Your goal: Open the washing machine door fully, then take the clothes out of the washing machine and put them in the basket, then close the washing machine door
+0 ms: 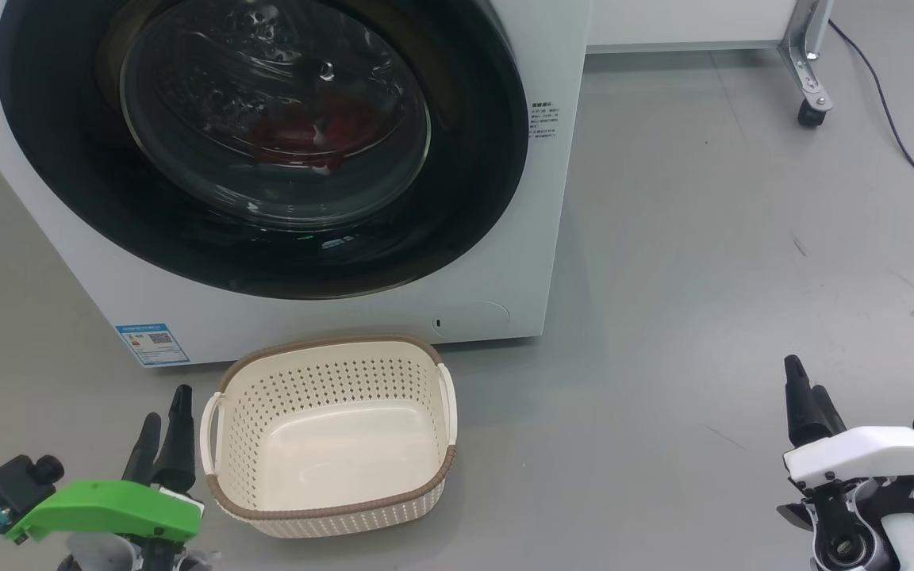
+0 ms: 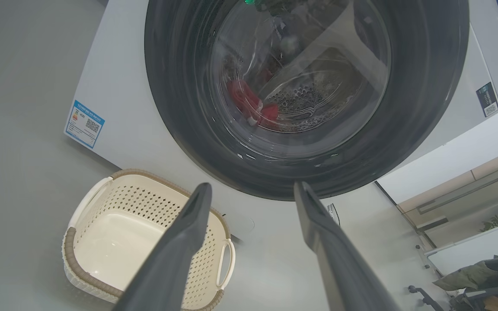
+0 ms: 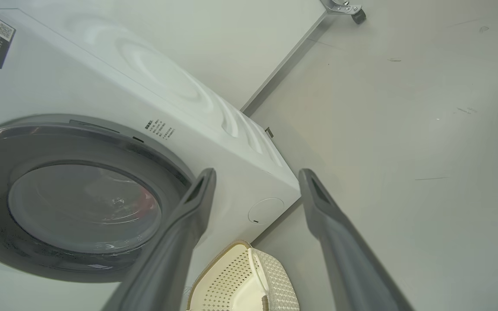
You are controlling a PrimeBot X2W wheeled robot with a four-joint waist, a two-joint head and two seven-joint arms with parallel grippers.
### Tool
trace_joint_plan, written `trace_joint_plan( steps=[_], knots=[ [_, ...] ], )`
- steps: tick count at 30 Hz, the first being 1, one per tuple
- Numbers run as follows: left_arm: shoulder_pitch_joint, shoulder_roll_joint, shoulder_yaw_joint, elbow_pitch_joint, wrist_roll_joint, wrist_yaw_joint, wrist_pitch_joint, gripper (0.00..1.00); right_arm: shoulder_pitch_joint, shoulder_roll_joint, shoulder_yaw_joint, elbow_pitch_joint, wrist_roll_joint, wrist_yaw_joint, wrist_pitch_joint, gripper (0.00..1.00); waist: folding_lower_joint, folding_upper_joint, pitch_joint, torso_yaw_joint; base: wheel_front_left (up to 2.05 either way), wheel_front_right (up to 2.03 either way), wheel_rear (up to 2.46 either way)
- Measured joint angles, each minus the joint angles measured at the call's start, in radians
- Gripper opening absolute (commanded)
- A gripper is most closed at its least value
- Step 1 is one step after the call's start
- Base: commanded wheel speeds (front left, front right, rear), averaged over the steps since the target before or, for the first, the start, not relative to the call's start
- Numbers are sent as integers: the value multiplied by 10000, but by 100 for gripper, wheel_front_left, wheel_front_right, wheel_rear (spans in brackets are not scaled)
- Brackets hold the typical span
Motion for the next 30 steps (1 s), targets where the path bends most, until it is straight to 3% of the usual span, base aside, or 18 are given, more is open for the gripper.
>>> trace_joint_plan(
  steps=[11, 30],
  knots=[
    [-99, 81, -470, -115, 2349, 673, -441, 100, -202, -188, 848, -109, -2537, -353, -380, 100, 0, 0, 55, -17, 0, 0, 0],
    [-143, 96, -1348, -155, 5281, 1200, -1129, 100, -354, -123, 1810, -148, -5354, -855, -1020, 100, 0, 0, 146, -47, 0, 0, 0]
  ],
)
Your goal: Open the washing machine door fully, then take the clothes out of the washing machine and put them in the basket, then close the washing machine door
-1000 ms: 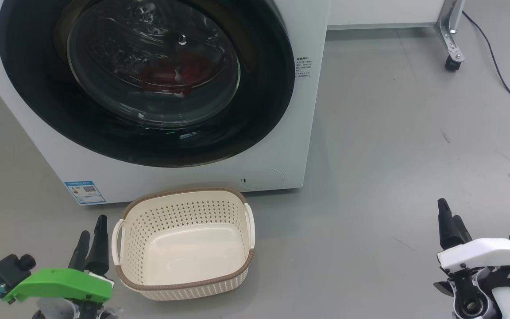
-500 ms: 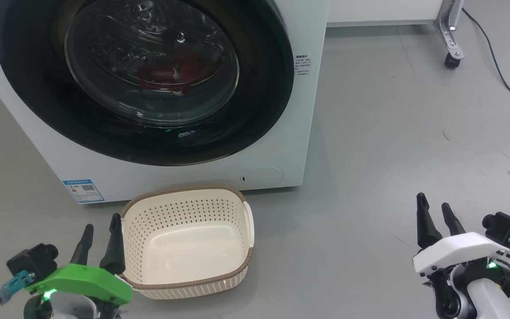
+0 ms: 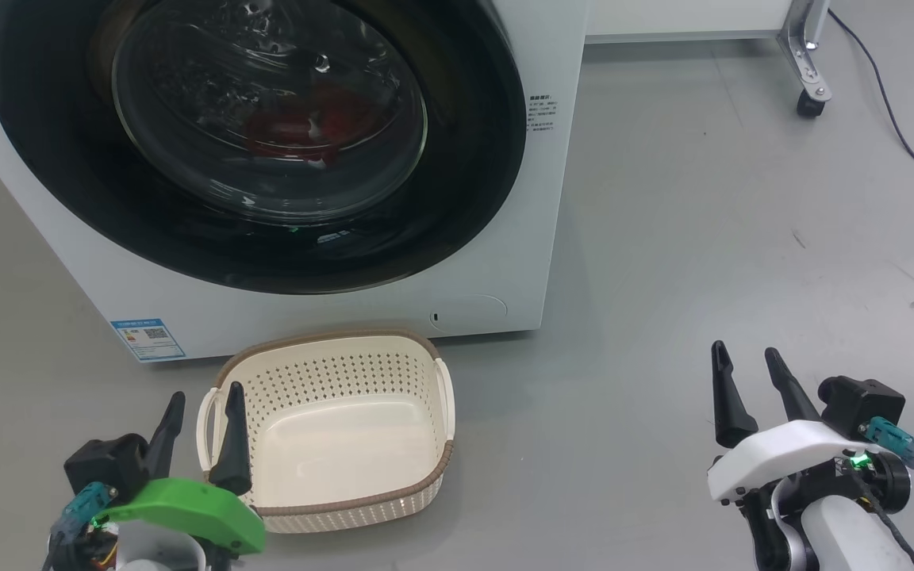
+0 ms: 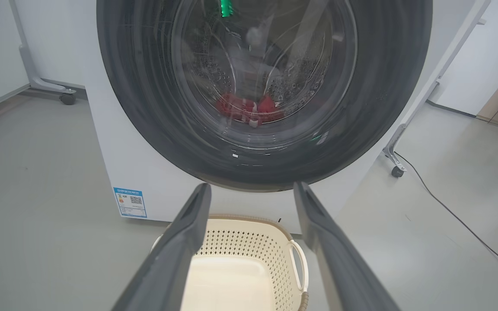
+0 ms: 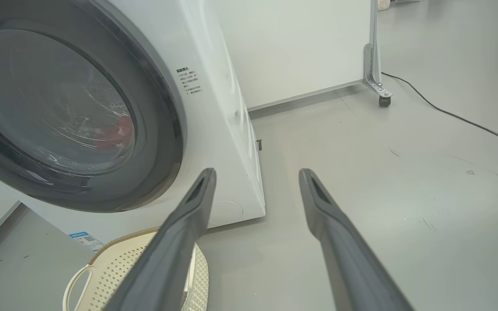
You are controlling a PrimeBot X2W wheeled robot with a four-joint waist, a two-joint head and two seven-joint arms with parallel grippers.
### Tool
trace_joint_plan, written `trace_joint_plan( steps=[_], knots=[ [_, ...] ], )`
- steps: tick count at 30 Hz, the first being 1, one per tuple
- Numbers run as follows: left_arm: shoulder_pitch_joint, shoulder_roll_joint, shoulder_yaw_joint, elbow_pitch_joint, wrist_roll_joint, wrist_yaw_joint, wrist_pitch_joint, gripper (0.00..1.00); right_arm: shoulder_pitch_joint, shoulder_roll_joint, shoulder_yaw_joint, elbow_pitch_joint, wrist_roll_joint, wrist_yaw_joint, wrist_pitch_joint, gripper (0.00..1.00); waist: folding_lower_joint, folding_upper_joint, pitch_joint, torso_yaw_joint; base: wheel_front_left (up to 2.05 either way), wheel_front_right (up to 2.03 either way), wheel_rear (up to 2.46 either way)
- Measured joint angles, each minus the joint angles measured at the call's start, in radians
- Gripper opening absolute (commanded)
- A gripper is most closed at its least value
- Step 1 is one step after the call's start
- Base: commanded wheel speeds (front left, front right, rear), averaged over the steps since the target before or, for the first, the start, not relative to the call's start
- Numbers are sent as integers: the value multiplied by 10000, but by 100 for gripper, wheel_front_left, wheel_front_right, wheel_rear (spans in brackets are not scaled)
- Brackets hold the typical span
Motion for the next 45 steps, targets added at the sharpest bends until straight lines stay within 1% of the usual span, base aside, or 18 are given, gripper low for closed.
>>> trace_joint_plan(
  steps=[4, 5, 7, 11, 15, 25, 27, 45],
  knots=[
    [-4, -13, -150, 4, 558, 94, -100, 100, -3, 17, 159, 0, -564, -29, -155, 100, 0, 0, 28, 1, 0, 0, 0],
    [-4, -13, -150, 4, 558, 94, -100, 100, -3, 17, 159, 0, -564, -29, -155, 100, 0, 0, 28, 1, 0, 0, 0],
    [-4, -33, -209, 6, 786, 140, -190, 100, -4, 42, 222, 0, -826, -107, -232, 100, 0, 0, 43, 2, 0, 0, 0],
    [-11, -42, -267, 8, 1292, 226, -320, 100, -11, 58, 318, -2, -1361, -115, -360, 100, 0, 0, 75, -1, 0, 0, 0],
    [-12, -65, -322, 21, 1795, 314, -493, 100, -27, 98, 441, -4, -1904, -265, -499, 100, 0, 0, 103, -14, 0, 0, 0],
    [-27, -128, -529, 75, 3014, 435, -853, 100, -61, 163, 646, -6, -3266, -380, -844, 100, 0, 0, 158, -50, 0, 0, 0],
    [-31, -134, -541, 104, 3177, 479, -892, 100, -66, 182, 662, -10, -3522, -449, -859, 100, 0, 0, 164, -56, 0, 0, 0],
    [-33, -284, -313, 343, 3200, 479, -892, 100, -64, 416, 261, -42, -3542, -447, -928, 100, 0, 0, 164, -63, 0, 0, 0]
  ],
)
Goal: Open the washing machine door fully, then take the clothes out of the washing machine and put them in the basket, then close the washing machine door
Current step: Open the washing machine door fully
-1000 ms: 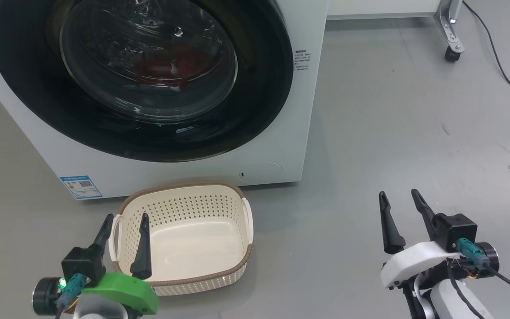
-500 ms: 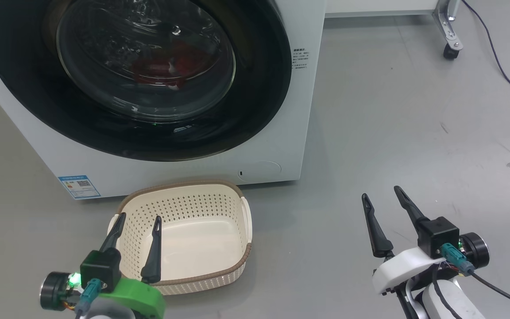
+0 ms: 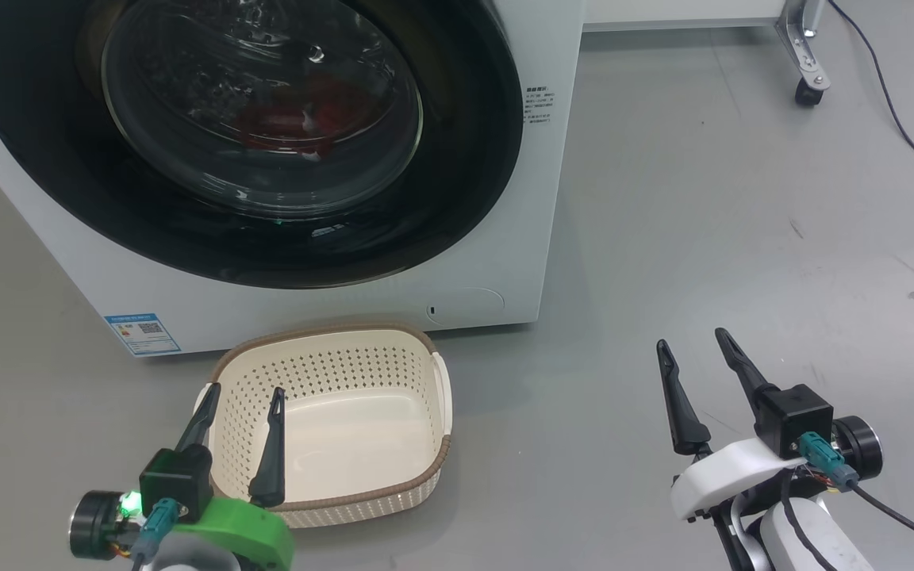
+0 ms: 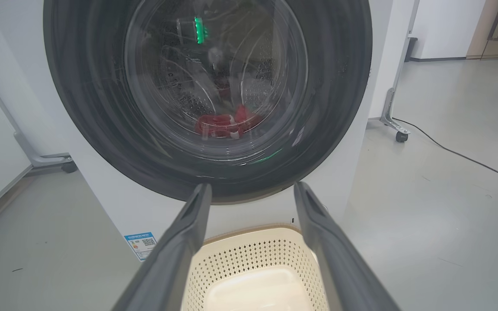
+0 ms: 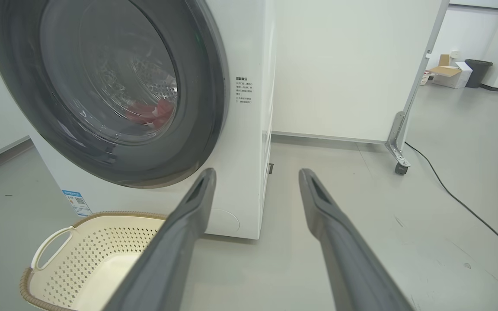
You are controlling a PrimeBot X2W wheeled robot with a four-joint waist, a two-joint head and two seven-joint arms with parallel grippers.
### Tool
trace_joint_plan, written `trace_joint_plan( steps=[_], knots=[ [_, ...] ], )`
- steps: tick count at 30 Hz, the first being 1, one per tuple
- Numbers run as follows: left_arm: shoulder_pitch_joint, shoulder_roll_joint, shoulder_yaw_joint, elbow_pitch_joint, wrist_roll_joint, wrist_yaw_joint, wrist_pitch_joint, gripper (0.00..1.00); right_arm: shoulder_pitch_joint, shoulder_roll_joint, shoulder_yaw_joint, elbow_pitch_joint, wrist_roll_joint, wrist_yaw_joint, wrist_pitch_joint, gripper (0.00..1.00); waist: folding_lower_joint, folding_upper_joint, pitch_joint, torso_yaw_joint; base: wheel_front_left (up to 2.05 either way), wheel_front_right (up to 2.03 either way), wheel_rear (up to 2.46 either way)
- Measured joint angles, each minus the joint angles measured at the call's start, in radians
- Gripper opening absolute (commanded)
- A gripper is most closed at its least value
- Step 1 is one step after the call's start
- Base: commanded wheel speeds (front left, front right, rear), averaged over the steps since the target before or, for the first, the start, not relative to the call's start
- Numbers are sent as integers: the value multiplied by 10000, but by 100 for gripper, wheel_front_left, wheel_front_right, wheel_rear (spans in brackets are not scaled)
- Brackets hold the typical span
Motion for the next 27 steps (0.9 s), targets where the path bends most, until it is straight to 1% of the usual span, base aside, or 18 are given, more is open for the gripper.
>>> trace_joint_plan(
  steps=[3, 4, 5, 6, 9, 13, 15, 17, 19, 20, 23, 27],
  knots=[
    [0, -27, 29, 23, 2, 0, 0, 100, 2, 27, -35, 0, 0, 8, 0, 100, 0, 0, -6, 6, 0, 0, 0],
    [0, -35, 38, 29, 6, -2, 0, 100, 2, 29, -54, -2, -2, 10, 0, 89, 0, 0, -8, 8, 0, 0, 0],
    [0, -42, 48, 35, 35, -2, 0, 100, 2, 36, -75, -2, 0, 10, 0, 23, 0, 0, -10, 10, 0, 0, 0],
    [0, -52, 59, 36, 92, -2, 0, 100, 3, 46, -92, -10, 0, 19, 0, 0, 0, 0, -11, 11, 0, 0, 0],
    [0, -67, 69, 40, 176, -10, 0, 100, 9, 88, -111, -17, 6, 134, 0, 0, 0, 0, -14, 13, 0, 0, 0],
    [0, -79, 105, 50, 176, -15, 0, 100, 16, 136, -244, -17, 38, 184, 0, 0, 0, 0, -18, 20, 0, 0, 0],
    [0, -92, 121, 54, 180, -33, 0, 100, 17, 171, -326, -17, 117, 198, 0, 0, 0, 0, -21, 23, 0, 0, 0],
    [0, -98, 128, 56, 201, -88, 0, 100, 19, 240, -443, -23, 309, 280, 0, 0, 0, 0, -24, 26, 0, 0, 0],
    [0, -100, 138, 56, 249, -92, 0, 100, 23, 322, -610, -17, 677, 364, 0, 0, 0, 0, -26, 33, 0, 0, 0],
    [-1, -105, 140, 56, 251, -102, 0, 100, 24, 339, -742, 6, 834, 460, 0, 0, 0, 0, -22, 44, 0, 0, 0],
    [-14, -117, 132, 44, 282, -151, 0, 100, 25, 405, -1080, 8, 1473, 564, 0, 0, 0, 0, 14, 71, 0, 0, 0],
    [-115, -157, 121, 40, 347, -186, 0, 100, 22, 510, -1592, 59, 2640, 903, 0, 0, 0, 0, 119, 155, 0, 0, 0]
  ],
)
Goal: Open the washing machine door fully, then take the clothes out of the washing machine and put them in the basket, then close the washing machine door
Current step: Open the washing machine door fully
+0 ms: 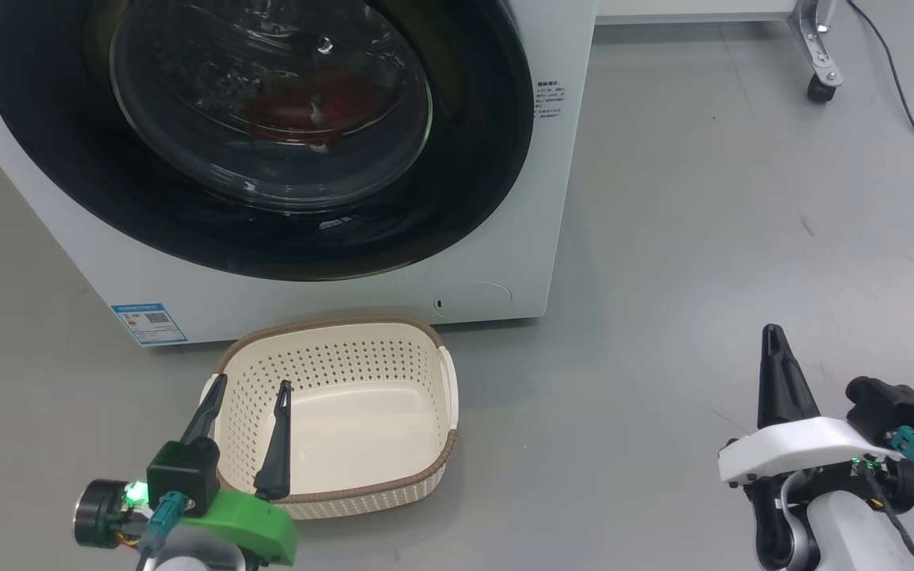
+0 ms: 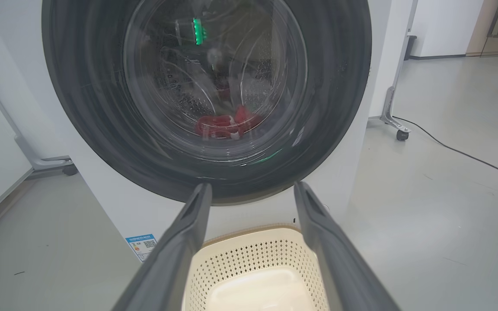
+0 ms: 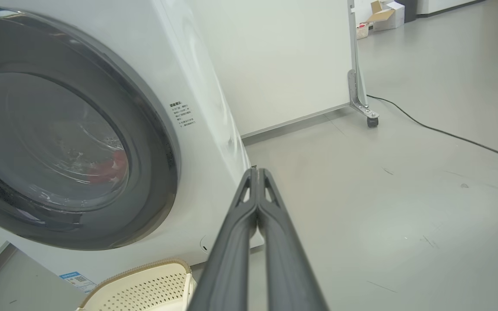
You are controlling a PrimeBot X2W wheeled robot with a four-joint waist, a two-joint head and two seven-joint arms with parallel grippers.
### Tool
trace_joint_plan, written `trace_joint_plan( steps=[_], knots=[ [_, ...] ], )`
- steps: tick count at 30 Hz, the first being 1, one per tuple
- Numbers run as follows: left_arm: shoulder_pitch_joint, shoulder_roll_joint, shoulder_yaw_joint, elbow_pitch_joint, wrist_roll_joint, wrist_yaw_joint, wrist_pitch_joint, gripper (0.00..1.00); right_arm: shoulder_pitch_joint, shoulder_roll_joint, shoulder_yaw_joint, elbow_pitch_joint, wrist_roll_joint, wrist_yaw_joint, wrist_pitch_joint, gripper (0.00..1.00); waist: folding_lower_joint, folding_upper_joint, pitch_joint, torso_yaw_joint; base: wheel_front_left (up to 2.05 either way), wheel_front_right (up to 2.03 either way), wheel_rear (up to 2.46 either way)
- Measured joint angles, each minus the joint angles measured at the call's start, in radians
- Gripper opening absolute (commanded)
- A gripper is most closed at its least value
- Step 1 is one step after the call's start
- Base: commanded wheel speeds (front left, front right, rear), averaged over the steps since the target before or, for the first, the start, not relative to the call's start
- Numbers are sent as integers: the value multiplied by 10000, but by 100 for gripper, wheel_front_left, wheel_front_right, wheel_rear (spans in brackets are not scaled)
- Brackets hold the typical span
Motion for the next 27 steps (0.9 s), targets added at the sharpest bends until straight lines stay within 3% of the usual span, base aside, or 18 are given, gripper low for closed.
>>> trace_joint_plan(
  steps=[7, 10, 11, 16, 27],
  knots=[
    [-168, -36, 13, -44, 86, -81, -2, 100, -188, 56, -631, 512, 2548, 481, 2, 0, 0, 0, 188, 224, 0, 0, 0],
    [-174, -46, 35, -65, 86, -81, -2, 100, -450, 52, -746, 633, 3417, 543, 148, 0, 0, 0, 262, 275, 0, 0, 0],
    [-192, -59, 29, -77, 86, -92, -2, 100, -772, 44, -777, 727, 4510, 602, 343, 0, 0, 0, 342, 329, 0, 0, 0],
    [-428, -98, -2, -144, 140, -182, -2, 100, -1611, 36, -913, 1003, 6596, 625, 978, 0, 0, 0, 567, 490, 0, 0, 0],
    [-740, -128, 73, -349, 171, -265, -2, 100, -3455, 2, -1315, 1473, 9108, 681, 2418, 0, 0, 0, 1136, 835, 0, 0, 0]
  ],
)
